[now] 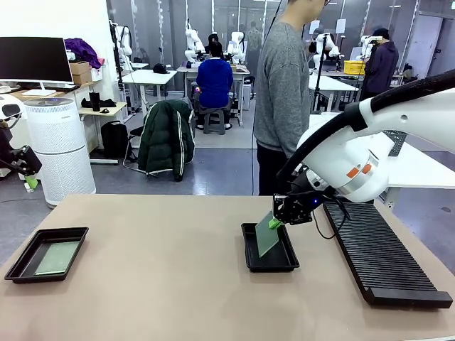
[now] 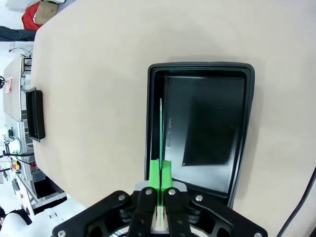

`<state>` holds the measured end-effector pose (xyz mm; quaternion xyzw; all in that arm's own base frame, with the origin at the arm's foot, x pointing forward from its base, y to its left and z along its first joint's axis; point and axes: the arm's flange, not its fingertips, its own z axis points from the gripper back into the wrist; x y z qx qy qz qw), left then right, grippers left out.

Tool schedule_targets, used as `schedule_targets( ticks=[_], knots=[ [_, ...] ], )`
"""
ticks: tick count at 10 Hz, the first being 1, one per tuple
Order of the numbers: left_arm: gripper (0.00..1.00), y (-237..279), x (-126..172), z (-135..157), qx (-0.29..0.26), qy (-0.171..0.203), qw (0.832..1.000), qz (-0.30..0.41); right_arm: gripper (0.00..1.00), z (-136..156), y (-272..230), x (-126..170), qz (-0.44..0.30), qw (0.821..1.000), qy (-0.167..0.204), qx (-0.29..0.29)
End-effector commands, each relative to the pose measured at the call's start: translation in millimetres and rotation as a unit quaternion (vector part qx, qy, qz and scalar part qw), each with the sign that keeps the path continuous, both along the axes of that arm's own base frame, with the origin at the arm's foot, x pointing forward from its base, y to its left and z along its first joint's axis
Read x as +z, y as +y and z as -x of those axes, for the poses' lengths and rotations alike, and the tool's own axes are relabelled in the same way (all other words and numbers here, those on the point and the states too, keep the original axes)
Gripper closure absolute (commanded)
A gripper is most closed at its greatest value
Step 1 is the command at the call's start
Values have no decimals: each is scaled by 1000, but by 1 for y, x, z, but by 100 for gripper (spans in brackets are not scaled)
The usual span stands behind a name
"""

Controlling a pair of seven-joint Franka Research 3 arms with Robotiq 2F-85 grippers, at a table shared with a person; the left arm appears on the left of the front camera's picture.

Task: Inspect and transfer BCBs to ESD trays.
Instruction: Pick up the Blank PCB from the PCB Rack and place it in the right ESD tray.

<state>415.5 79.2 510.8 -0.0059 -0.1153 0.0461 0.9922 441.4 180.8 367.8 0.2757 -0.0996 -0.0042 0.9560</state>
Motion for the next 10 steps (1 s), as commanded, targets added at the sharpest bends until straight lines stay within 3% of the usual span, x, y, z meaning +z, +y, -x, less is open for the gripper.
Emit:
schedule_targets(
  ticks=[1,10],
  knots=[
    [0,1,-3,1,0,-6,1000,-1,98,-8,0,-14,-15,1000,-14,4],
    [0,1,-3,1,0,-6,1000,-1,98,-33,-10,-55,-56,998,22,11]
  ],
)
